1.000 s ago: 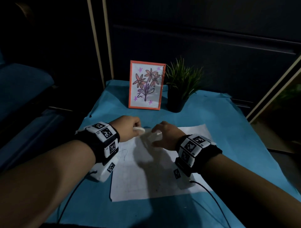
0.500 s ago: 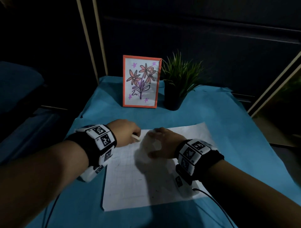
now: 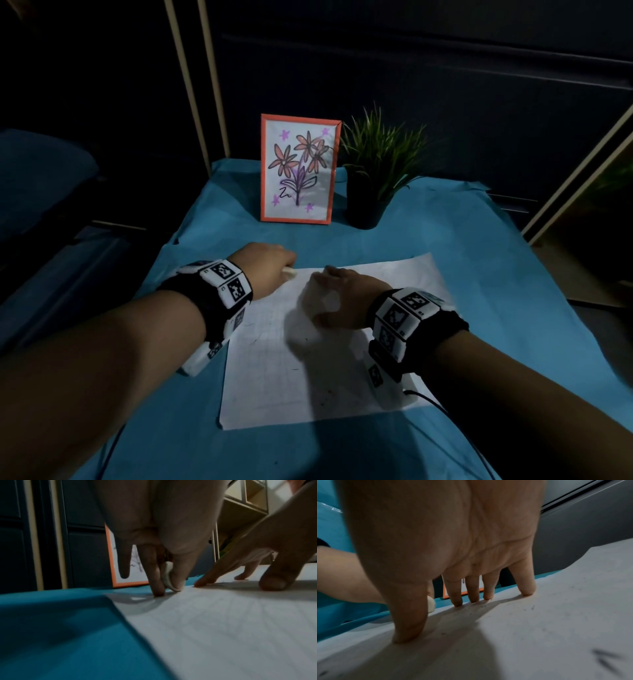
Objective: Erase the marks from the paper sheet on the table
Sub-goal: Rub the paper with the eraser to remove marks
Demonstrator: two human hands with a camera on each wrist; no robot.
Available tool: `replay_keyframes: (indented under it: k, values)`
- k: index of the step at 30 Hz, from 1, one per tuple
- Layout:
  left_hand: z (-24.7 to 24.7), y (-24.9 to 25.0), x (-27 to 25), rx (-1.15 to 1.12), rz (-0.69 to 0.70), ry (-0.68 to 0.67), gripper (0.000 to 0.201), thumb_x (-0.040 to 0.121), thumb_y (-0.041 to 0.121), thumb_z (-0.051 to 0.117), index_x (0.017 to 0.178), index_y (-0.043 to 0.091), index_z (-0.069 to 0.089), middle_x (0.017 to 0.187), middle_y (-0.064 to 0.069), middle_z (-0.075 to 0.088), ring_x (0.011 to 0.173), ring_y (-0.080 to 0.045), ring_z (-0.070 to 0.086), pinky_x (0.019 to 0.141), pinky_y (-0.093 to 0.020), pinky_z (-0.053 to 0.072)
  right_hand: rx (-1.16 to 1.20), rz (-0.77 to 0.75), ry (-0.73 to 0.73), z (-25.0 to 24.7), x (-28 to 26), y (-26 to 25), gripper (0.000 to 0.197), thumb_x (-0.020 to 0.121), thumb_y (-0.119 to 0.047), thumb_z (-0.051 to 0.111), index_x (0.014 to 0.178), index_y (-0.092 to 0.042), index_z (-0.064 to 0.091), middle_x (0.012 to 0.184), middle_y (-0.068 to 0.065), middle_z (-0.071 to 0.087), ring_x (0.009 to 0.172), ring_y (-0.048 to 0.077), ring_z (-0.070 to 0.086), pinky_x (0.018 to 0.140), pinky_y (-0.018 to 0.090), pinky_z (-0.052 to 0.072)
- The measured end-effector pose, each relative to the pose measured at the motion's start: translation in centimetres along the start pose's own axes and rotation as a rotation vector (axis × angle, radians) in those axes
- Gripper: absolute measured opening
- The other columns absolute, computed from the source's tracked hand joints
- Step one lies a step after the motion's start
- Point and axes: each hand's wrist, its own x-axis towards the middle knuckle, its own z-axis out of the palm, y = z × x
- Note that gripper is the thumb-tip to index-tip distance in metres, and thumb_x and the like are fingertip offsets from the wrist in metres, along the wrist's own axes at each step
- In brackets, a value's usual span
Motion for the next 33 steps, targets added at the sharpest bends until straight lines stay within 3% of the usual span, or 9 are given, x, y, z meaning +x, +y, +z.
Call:
replay_keyframes:
  k: [2,7,9,12,18,22,25,28,33]
  values:
    - [0.0,0.1,0.2,0.019,0.014,0.02,0.021,0.099,0.032,0.048,0.104,0.015,0.057,0.109,-0.003,0.06,0.101,-0.024,0.054,0.071,-0.027,0.03,-0.003,0.007,-0.01,-0.2,-0.1,-0.1,0.082,0.086,-0.052,0.059,0.15,-0.028,0.015,0.157,-0.004,0.014,0.142,0.021,0.023,0.114,0.037,0.026]
    - [-0.5,-0.3,-0.2,-0.02,0.064,-0.141,0.011,0.093,0.034,0.056,0.096,0.024,0.059,0.102,0.003,0.061,0.097,-0.02,0.056,0.078,-0.029,0.042,-0.006,0.022,-0.017,-0.1,-0.2,-0.2,0.083,0.085,-0.053,0.059,0.15,-0.029,0.014,0.158,-0.006,0.011,0.142,0.021,0.024,0.113,0.038,0.027]
    - [-0.6,-0.2,0.1,-0.011,0.03,-0.118,0.012,0.096,0.035,0.052,0.093,0.024,0.053,0.097,0.003,0.058,0.094,-0.02,0.054,0.073,-0.029,0.036,-0.002,0.022,-0.022,-0.1,-0.2,-0.2,0.082,0.085,-0.052,0.059,0.15,-0.028,0.015,0.157,-0.005,0.013,0.141,0.022,0.026,0.112,0.04,0.029]
    - [-0.9,0.0,0.6,0.004,0.007,-0.091,0.012,0.097,0.034,0.049,0.093,0.023,0.05,0.104,-0.002,0.062,0.097,-0.024,0.055,0.072,-0.028,0.034,-0.001,0.027,-0.032,-0.2,-0.2,-0.3,0.082,0.086,-0.053,0.058,0.15,-0.029,0.013,0.158,-0.006,0.011,0.141,0.022,0.024,0.113,0.039,0.028]
    - [-0.8,1.0,-0.3,0.039,0.07,-0.212,0.013,0.095,0.03,0.053,0.101,0.021,0.061,0.105,0.0,0.063,0.097,-0.022,0.057,0.072,-0.026,0.034,-0.002,0.034,-0.026,-0.2,-0.5,-0.4,0.077,0.086,-0.053,0.058,0.148,-0.027,0.021,0.155,-0.001,0.02,0.139,0.024,0.029,0.111,0.042,0.031]
    - [-0.9,0.9,0.2,0.05,0.018,-0.186,0.005,0.097,0.027,0.049,0.098,0.024,0.053,0.11,-0.003,0.062,0.098,-0.023,0.056,0.075,-0.029,0.037,-0.004,0.039,-0.017,-0.2,-0.4,-0.4,0.078,0.085,-0.055,0.057,0.148,-0.03,0.019,0.156,-0.003,0.017,0.14,0.024,0.028,0.111,0.041,0.03]
    - [-0.7,1.1,-0.1,0.053,0.045,-0.181,0.013,0.096,0.025,0.05,0.106,0.02,0.058,0.11,-0.003,0.061,0.099,-0.023,0.056,0.075,-0.029,0.037,-0.003,0.037,-0.022,-0.2,-0.4,-0.4,0.078,0.085,-0.054,0.058,0.148,-0.031,0.018,0.157,-0.004,0.016,0.141,0.023,0.027,0.112,0.041,0.03]
    - [-0.6,1.1,-1.0,0.059,0.096,-0.203,0.013,0.096,0.026,0.05,0.103,0.021,0.059,0.106,0.0,0.061,0.095,-0.02,0.055,0.074,-0.029,0.038,0.008,0.034,-0.018,-0.2,-0.4,-0.5,0.076,0.085,-0.053,0.059,0.147,-0.029,0.022,0.155,-0.002,0.021,0.139,0.024,0.029,0.111,0.042,0.031]
    - [-0.6,0.8,-0.6,0.061,0.05,-0.132,0.02,0.099,0.032,0.044,0.109,0.021,0.056,0.115,0.001,0.059,0.102,-0.021,0.055,0.079,-0.03,0.038,0.002,0.032,-0.01,-0.2,-0.4,-0.3,0.077,0.085,-0.053,0.058,0.148,-0.03,0.02,0.156,-0.003,0.019,0.14,0.023,0.028,0.112,0.042,0.03]
